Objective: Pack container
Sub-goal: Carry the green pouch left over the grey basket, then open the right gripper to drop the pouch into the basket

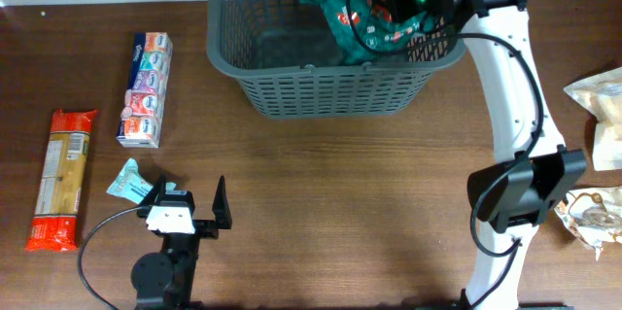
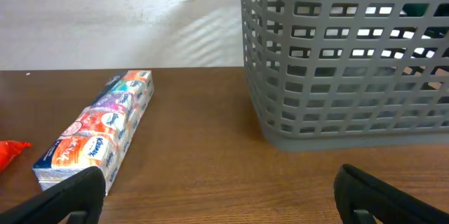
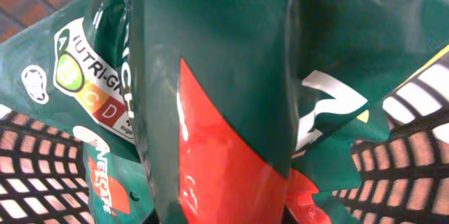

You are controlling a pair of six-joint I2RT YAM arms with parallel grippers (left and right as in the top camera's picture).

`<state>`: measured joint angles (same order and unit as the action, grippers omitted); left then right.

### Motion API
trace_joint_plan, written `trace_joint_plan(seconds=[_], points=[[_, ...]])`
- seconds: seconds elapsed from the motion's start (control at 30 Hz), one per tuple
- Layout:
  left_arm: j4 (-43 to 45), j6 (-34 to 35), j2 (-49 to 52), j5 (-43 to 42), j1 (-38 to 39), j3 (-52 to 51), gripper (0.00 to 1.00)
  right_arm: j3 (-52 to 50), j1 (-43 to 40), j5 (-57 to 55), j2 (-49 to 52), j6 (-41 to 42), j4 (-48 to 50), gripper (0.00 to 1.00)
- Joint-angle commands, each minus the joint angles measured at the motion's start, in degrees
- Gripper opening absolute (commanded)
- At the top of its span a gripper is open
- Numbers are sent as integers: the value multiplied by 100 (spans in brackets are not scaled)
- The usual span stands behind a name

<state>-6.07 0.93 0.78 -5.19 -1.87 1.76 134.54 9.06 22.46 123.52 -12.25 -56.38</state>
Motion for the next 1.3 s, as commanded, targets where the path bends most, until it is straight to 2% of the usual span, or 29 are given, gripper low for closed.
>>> trace_joint_plan(seconds=[0.0,0.2,0.43,0.47,0.53,0.57,0.63,0.73,0.9,1.03,1.17,1.27], points=[[22,-35,-44,-42,-28,-44,99,-376,31,262,-127,33,258,4],[22,-35,-44,-39,-28,-44,99,-1137,31,260,-127,33,627,3],[22,-35,-44,-42,-28,-44,99,-1252,31,238,-120,33,632,4],[22,-35,-44,-39,-28,-44,99,-1252,31,238,-120,33,634,11],[22,-35,-44,-42,-28,-44,99,-1252,31,238,-120,33,632,53],[20,-35,-44,-42,-28,-44,99,-1252,31,238,-120,33,632,67],[22,-35,-44,-42,-28,-44,99,-1252,31,238,-120,33,638,74],[20,-35,-44,-42,-28,-44,99,-1252,31,238,-120,33,656,94],[22,-35,-44,-39,-28,-44,99,-1211,31,238,-122,35,719,100],[22,-35,-44,-42,-28,-44,99,-887,26,238,-125,37,710,99],[22,-35,-44,-42,-28,-44,99,-92,-15,146,-133,79,634,99],[22,-35,-44,-42,-28,-44,99,833,-105,-518,-136,76,341,99]])
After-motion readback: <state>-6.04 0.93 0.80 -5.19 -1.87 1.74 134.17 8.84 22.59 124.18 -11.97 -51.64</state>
